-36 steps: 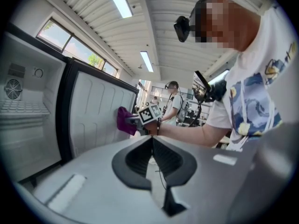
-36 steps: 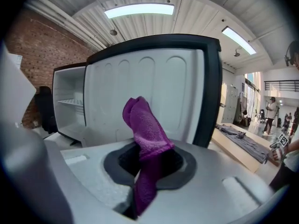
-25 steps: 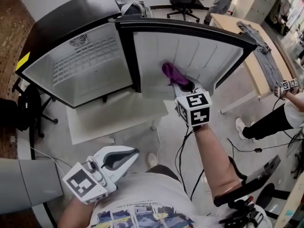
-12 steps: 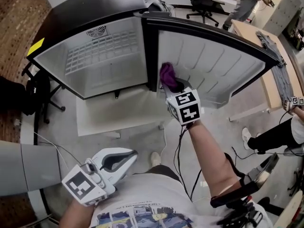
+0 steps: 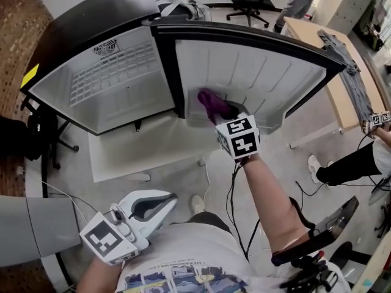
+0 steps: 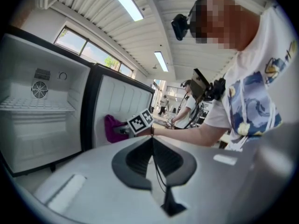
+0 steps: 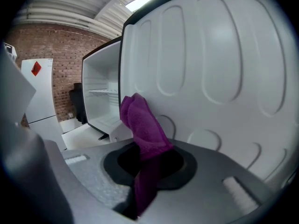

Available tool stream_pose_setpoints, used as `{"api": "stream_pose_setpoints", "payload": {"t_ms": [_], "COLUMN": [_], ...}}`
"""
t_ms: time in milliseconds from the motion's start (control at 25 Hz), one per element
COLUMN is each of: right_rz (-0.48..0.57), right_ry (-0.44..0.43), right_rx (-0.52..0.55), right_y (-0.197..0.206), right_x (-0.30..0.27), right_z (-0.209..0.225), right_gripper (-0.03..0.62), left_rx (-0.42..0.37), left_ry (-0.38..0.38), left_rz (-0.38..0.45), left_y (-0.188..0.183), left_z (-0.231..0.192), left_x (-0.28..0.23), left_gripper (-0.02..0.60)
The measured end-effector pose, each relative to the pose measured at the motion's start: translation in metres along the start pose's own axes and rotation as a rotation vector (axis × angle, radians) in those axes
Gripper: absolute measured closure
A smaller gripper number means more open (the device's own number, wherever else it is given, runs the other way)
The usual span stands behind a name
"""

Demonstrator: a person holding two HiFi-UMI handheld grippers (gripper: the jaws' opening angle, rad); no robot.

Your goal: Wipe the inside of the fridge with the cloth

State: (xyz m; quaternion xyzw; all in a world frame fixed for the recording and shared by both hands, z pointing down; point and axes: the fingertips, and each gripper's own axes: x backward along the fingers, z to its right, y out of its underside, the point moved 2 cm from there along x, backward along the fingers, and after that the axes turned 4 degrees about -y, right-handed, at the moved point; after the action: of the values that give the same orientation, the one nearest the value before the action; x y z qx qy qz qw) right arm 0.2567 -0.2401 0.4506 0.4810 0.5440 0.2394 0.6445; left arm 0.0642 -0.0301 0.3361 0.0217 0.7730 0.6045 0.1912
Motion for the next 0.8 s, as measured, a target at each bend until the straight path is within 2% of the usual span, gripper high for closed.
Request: {"api": "stream_pose_setpoints", "payload": {"t_ms": [800], "right_rz": [-0.014], "right_ry": [0.323], "right_rx": [-0.11], "right_y": [0.052], "right_x": [0.095], "right_z": [0.115], "right_gripper": [0.54], "left_rx": [-0.056], "left_ry": [0.139], "left_rz": [-0.033], "left_y": [-0.007], "left_z": [0.027], "left_x": [-0.049], "left_gripper": [0.575]}}
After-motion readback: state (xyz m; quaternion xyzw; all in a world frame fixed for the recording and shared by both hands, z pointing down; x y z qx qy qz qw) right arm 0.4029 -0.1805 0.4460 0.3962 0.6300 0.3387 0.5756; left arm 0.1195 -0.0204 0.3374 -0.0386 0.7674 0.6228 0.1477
